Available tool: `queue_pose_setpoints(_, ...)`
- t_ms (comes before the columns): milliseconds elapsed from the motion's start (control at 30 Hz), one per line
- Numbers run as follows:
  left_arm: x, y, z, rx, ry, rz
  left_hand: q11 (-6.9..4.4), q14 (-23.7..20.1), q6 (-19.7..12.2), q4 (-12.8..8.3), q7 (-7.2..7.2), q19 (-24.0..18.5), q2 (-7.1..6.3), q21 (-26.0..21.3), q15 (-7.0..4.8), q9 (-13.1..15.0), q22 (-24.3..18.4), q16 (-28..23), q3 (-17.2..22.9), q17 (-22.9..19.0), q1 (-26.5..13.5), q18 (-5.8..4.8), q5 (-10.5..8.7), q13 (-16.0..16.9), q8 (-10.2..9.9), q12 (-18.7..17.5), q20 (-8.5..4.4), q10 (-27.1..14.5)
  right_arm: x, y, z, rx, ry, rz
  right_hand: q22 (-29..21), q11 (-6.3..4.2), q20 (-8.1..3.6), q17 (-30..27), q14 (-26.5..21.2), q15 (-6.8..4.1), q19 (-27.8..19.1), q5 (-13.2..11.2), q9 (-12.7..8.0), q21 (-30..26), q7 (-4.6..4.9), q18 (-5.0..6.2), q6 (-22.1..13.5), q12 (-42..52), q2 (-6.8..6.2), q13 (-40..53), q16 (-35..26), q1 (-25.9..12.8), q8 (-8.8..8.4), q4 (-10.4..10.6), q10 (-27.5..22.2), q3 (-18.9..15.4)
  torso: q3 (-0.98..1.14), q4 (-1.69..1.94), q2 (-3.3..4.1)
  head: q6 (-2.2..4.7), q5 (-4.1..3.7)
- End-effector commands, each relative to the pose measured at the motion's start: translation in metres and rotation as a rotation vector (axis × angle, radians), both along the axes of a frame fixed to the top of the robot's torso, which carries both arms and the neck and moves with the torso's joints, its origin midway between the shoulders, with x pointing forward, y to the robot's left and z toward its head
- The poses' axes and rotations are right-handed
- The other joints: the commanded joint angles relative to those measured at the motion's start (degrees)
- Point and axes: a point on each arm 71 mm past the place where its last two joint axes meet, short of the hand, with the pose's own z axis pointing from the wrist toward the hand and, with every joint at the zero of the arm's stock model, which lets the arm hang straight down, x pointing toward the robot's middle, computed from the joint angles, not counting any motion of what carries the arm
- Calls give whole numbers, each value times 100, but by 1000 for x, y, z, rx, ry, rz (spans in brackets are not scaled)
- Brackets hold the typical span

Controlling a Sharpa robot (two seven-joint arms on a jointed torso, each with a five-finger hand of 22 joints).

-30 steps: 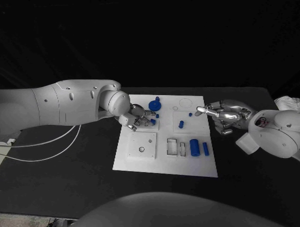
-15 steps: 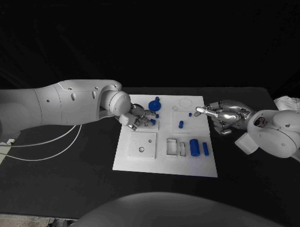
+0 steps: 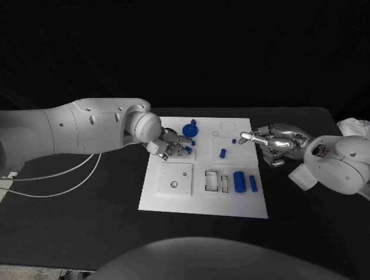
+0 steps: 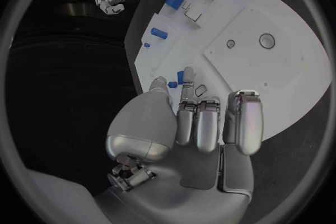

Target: Assemble the parts on the task board

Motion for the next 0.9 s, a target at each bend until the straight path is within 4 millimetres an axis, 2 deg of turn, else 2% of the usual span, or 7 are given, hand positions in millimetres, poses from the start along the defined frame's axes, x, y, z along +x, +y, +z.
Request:
queue_pose_setpoints(33,-10,2,-4,70,138,-41,-48,614,29,-11,-25,267,31,-27,-44,28,781,14,41,1506,7,-62,-36,1492,39,-34,-38,617,-1,2,0,8,5,20,1050,-37,16,1509,567,20,-32,-11,-7,-21,25,83,5,-30,22,540,20,63,-19,-23,604,-6,4,-4,2,1,-13)
queue_pose_setpoints(167,-10,3,-5,74,138,-49,-56,614,36,-15,-34,266,20,-31,-51,70,777,14,45,1506,8,-61,-52,1492,68,-34,-44,617,-1,1,-1,7,6,19,1050,-37,16,1509,567,20,-32,-11,-7,-21,25,83,5,-30,22,540,20,63,-19,-23,604,-6,5,1,-6,1,-34)
queue_pose_setpoints(600,-8,4,-5,102,125,-75,-81,614,19,-34,-61,256,4,-50,-75,240,753,14,73,1506,19,-55,-115,1492,170,-34,-68,617,-1,2,-3,7,10,20,1050,-35,17,1509,567,21,-32,-31,-8,-21,29,83,7,-30,28,540,20,67,-18,-14,604,-7,3,3,-10,1,-24)
queue_pose_setpoints(900,-5,4,-6,127,113,-95,-119,614,-123,-40,-98,261,-16,-63,-112,695,754,14,133,1506,2,-55,-107,1492,423,-34,-108,617,-2,1,-5,5,16,21,1050,-35,17,1509,567,22,-33,-33,-8,-22,29,83,9,-30,29,540,20,68,-18,-12,604,-6,7,3,-12,1,-11)
